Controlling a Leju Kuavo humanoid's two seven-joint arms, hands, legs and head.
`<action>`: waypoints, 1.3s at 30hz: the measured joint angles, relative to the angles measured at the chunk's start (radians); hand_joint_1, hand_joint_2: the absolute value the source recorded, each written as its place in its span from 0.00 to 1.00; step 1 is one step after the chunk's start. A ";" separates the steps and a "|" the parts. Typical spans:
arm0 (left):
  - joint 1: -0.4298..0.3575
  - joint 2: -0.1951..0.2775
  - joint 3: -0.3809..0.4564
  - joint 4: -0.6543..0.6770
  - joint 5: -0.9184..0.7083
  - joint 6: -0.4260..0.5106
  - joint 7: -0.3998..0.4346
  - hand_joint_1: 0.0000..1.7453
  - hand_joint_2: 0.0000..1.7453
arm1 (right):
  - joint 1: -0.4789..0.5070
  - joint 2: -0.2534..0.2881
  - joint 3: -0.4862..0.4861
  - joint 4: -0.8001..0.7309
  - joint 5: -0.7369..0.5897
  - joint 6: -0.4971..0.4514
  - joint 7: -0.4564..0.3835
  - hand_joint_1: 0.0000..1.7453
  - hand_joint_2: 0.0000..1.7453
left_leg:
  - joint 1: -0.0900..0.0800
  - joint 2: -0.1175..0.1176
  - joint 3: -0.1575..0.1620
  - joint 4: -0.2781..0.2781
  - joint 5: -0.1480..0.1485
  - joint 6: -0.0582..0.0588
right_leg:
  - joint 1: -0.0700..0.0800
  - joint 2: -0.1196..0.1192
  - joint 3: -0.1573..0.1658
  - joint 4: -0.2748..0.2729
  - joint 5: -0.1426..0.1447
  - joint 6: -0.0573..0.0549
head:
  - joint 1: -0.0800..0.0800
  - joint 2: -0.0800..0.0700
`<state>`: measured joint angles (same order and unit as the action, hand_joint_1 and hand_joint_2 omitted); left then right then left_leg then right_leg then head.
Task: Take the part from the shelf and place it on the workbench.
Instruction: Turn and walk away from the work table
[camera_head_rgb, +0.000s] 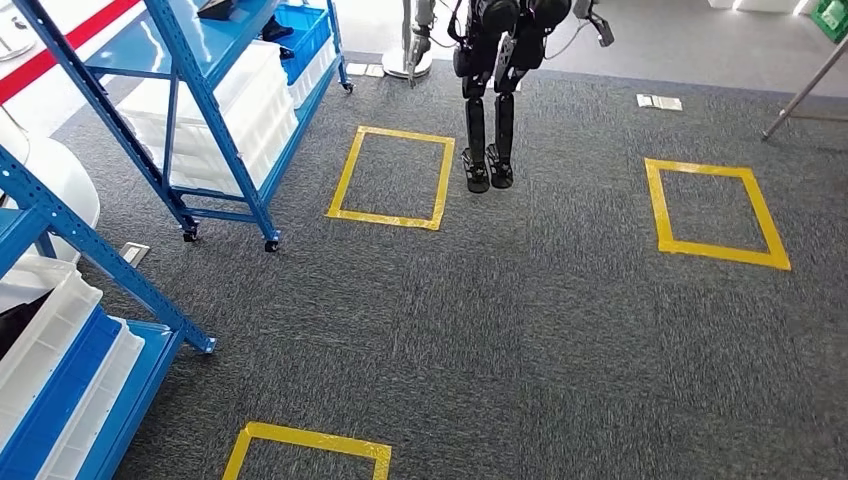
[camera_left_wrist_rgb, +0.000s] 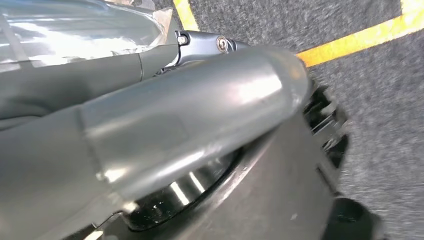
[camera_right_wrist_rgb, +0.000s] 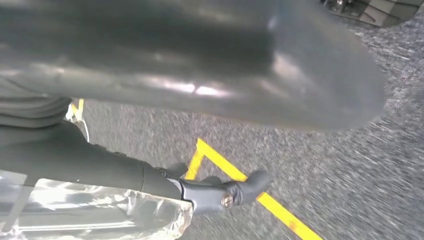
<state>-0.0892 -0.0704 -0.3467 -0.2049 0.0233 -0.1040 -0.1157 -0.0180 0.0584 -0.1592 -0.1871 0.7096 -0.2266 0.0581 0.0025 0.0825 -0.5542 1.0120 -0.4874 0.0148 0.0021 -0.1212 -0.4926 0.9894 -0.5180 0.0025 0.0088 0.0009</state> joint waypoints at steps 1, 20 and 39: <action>-0.001 0.000 -0.001 0.000 -0.001 0.000 0.001 0.00 0.00 | -0.002 0.000 -0.001 0.000 0.000 0.000 0.000 0.00 0.00 | -0.003 -0.012 -0.001 -0.001 0.003 0.004 | 0.001 -0.010 0.002 -0.001 -0.001 0.005 | 0.001 0.000; -0.003 -0.004 -0.005 -0.003 -0.028 -0.002 0.032 0.00 0.00 | 0.000 0.005 -0.025 -0.001 0.002 -0.001 0.004 0.00 0.00 | 0.017 -0.149 -0.065 0.075 -0.019 -0.012 | -0.031 0.134 -0.027 0.019 0.015 0.009 | -0.002 0.000; -0.020 -0.014 -0.024 -0.010 -0.046 -0.001 0.050 0.00 0.00 | 0.009 0.006 -0.050 -0.001 -0.001 -0.002 0.005 0.00 0.00 | 0.001 -0.108 -0.015 -0.014 0.031 0.041 | -0.010 0.110 -0.138 0.284 -0.120 0.009 | -0.002 0.000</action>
<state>-0.1091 -0.0842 -0.3705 -0.2146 -0.0223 -0.1055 -0.0658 -0.0095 0.0647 -0.2091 -0.1884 0.7091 -0.2282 0.0629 0.0035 -0.0253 -0.5692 0.9980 -0.4566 0.0562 -0.0084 -0.0108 -0.6308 1.2734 -0.6379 0.0113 0.0064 0.0008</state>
